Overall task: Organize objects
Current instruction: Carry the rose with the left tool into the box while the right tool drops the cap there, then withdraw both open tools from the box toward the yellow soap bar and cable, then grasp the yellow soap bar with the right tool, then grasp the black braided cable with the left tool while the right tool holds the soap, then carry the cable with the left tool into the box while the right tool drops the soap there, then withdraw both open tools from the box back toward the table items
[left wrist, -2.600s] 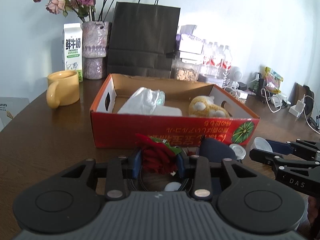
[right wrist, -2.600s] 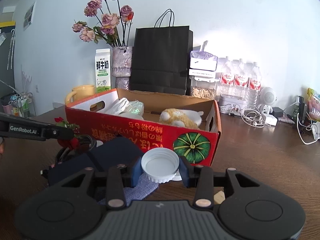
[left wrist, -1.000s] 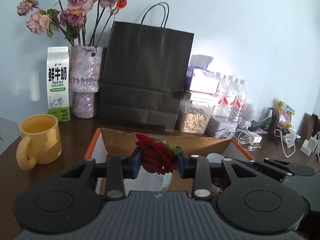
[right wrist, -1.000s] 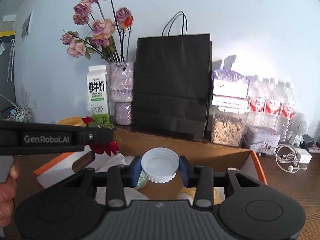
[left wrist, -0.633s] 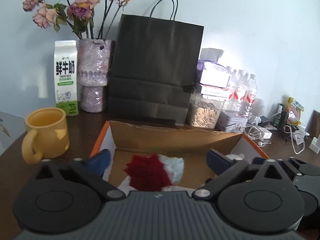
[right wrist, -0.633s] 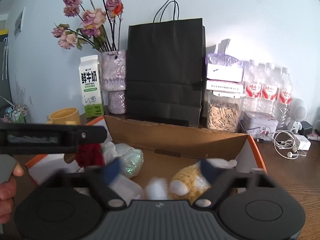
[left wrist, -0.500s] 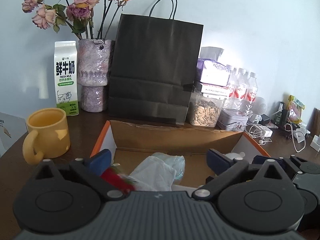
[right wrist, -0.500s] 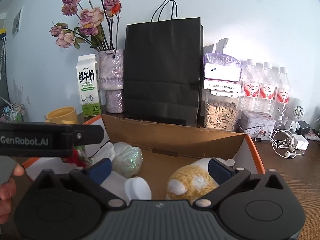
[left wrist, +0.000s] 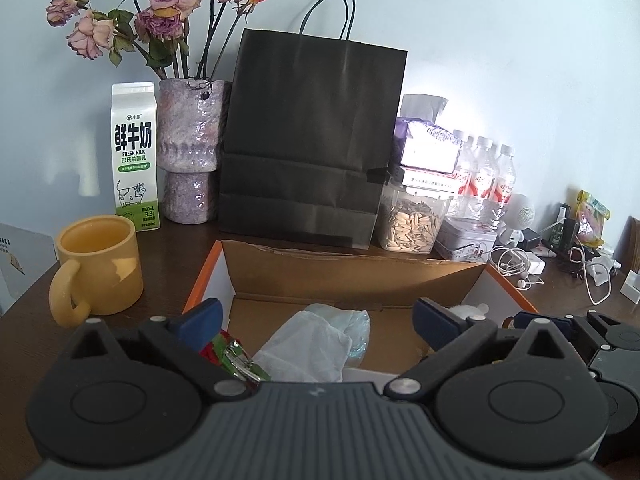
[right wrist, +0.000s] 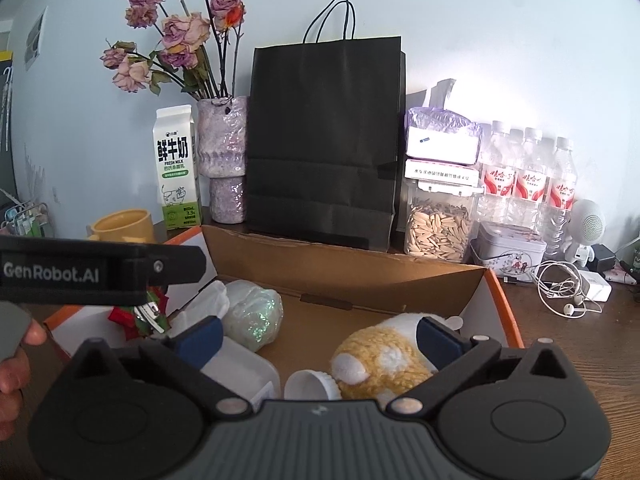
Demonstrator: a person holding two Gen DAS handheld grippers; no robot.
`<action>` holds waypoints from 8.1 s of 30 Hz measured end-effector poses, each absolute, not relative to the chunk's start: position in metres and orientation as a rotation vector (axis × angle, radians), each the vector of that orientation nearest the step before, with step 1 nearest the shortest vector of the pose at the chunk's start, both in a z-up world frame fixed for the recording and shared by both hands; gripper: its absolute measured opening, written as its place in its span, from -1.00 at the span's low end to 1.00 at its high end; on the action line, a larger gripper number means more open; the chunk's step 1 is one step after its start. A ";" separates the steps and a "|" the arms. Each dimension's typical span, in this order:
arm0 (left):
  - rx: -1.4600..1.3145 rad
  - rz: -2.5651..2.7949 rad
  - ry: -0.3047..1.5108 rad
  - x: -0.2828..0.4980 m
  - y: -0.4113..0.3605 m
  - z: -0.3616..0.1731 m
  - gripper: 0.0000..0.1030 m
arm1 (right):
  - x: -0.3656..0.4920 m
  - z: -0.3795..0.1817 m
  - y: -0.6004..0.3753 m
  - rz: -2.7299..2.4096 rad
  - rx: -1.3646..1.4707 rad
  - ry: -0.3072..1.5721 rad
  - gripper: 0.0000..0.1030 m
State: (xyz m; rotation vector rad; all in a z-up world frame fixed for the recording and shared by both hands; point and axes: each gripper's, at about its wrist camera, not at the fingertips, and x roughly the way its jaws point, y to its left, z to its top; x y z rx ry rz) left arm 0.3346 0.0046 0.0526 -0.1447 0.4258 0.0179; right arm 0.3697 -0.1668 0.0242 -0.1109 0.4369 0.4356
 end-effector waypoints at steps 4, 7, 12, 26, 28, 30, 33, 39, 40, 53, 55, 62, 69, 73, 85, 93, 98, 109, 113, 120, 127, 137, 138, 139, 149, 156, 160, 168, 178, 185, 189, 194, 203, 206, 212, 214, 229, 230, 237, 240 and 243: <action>-0.154 0.017 0.412 0.322 0.005 0.055 1.00 | 0.356 0.027 -0.176 0.431 -0.109 0.423 1.00; -0.147 0.021 0.403 0.310 0.005 0.058 1.00 | 0.344 0.031 -0.184 0.436 -0.114 0.415 1.00; -0.149 0.031 0.410 0.288 0.011 0.055 1.00 | 0.325 0.034 -0.196 0.434 -0.128 0.413 1.00; -0.119 0.065 0.474 0.233 0.018 0.042 1.00 | 0.271 0.019 -0.236 0.398 -0.182 0.463 1.00; -0.117 0.064 0.482 0.226 0.017 0.041 1.00 | 0.263 0.015 -0.243 0.390 -0.186 0.476 1.00; -0.113 0.063 0.488 0.219 0.017 0.039 1.00 | 0.255 0.012 -0.251 0.380 -0.189 0.487 1.00; -0.111 0.063 0.501 0.208 0.015 0.035 1.00 | 0.243 0.006 -0.263 0.367 -0.193 0.502 1.00; -0.107 0.074 0.542 0.191 0.013 0.023 1.00 | 0.228 -0.007 -0.286 0.344 -0.186 0.542 1.00; -0.106 0.077 0.547 0.188 0.013 0.022 1.00 | 0.226 -0.009 -0.290 0.343 -0.186 0.550 1.00; -0.102 0.100 0.563 0.165 0.012 0.020 1.00 | 0.244 -0.027 -0.315 0.350 -0.200 0.640 0.62; -0.103 0.102 0.562 0.164 0.013 0.021 1.00 | 0.250 -0.027 -0.318 0.359 -0.188 0.645 0.42; -0.107 0.106 0.565 0.164 0.014 0.020 1.00 | 0.262 -0.026 -0.318 0.405 -0.147 0.649 -0.40; -0.105 0.094 0.567 0.168 0.014 0.019 1.00 | 0.251 -0.025 -0.315 0.412 -0.142 0.595 -0.41; -0.106 0.088 0.580 0.171 0.013 0.016 1.00 | 0.240 -0.020 -0.307 0.413 -0.138 0.548 -0.41; -0.086 0.038 0.609 0.182 0.008 0.007 1.00 | 0.221 -0.012 -0.269 0.450 -0.136 0.471 -0.41; -0.068 -0.029 0.628 0.200 -0.001 0.003 1.00 | 0.215 -0.012 -0.248 0.464 -0.122 0.458 -0.41; -0.032 -0.080 0.663 0.206 -0.003 -0.005 1.00 | 0.214 -0.012 -0.241 0.467 -0.122 0.464 -0.41; 0.028 -0.178 0.709 0.217 -0.011 -0.013 1.00 | 0.216 -0.013 -0.236 0.464 -0.121 0.476 -0.41; 0.037 -0.177 0.710 0.222 -0.014 -0.014 1.00 | 0.216 -0.013 -0.236 0.458 -0.120 0.477 -0.41; 0.035 -0.157 0.721 0.228 -0.016 -0.023 1.00 | 0.217 -0.013 -0.236 0.457 -0.119 0.480 -0.40; -0.003 -0.127 0.683 0.223 -0.015 -0.027 0.97 | 0.217 -0.013 -0.237 0.457 -0.117 0.479 -0.40; -0.028 -0.096 0.643 0.208 -0.012 -0.021 0.67 | 0.215 -0.012 -0.236 0.455 -0.120 0.470 -0.40; -0.025 -0.093 0.640 0.207 -0.012 -0.020 0.66 | 0.215 -0.012 -0.236 0.454 -0.121 0.468 -0.40; -0.023 -0.091 0.636 0.205 -0.012 -0.019 0.66 | 0.215 -0.012 -0.236 0.453 -0.121 0.467 -0.40; -0.010 -0.079 0.615 0.192 -0.009 -0.009 0.54 | 0.211 -0.010 -0.236 0.446 -0.123 0.444 -0.40; 0.003 -0.080 0.585 0.187 -0.010 0.000 0.53 | 0.210 -0.010 -0.236 0.441 -0.129 0.434 -0.40; 0.010 -0.077 0.564 0.186 -0.011 0.007 0.53 | 0.210 -0.008 -0.235 0.439 -0.130 0.428 -0.40; 0.019 -0.082 0.503 0.193 -0.014 0.030 0.53 | 0.213 0.009 -0.229 0.454 -0.135 0.375 -0.40; 0.015 -0.091 0.422 0.224 -0.023 0.061 0.53 | 0.247 0.040 -0.205 0.471 -0.150 0.306 -0.40; -0.025 -0.060 0.408 0.260 -0.016 0.069 0.53 | 0.291 0.045 -0.192 0.464 -0.141 0.310 -0.40; -0.034 -0.044 0.399 0.282 -0.013 0.071 0.53 | 0.315 0.046 -0.184 0.465 -0.135 0.315 -0.40; -0.050 -0.034 0.404 0.309 -0.012 0.066 0.54 | 0.341 0.042 -0.174 0.473 -0.130 0.324 -0.40; -0.071 -0.011 0.444 0.345 -0.005 0.050 0.54 | 0.375 0.032 -0.173 0.471 -0.106 0.342 -0.40; -0.070 -0.012 0.470 0.352 -0.003 0.044 0.53 | 0.379 0.025 -0.174 0.472 -0.109 0.362 -0.40; -0.064 -0.012 0.470 0.351 -0.004 0.040 0.55 | 0.379 0.022 -0.175 0.471 -0.110 0.371 -0.40; -0.062 -0.005 0.470 0.349 -0.004 0.039 0.59 | 0.378 0.021 -0.176 0.470 -0.111 0.374 -0.39; -0.075 0.034 0.459 0.346 -0.003 0.039 1.00 | 0.378 0.020 -0.176 0.436 -0.116 0.392 1.00; -0.075 0.035 0.459 0.346 -0.003 0.039 1.00 | 0.378 0.020 -0.176 0.434 -0.116 0.391 1.00; -0.075 0.034 0.450 0.343 -0.004 0.041 1.00 | 0.376 0.021 -0.175 0.427 -0.121 0.386 1.00; -0.076 0.035 0.446 0.341 -0.004 0.042 1.00 | 0.374 0.022 -0.174 0.426 -0.125 0.383 1.00; -0.079 0.036 0.439 0.337 -0.003 0.044 1.00 | 0.371 0.022 -0.174 0.427 -0.130 0.380 1.00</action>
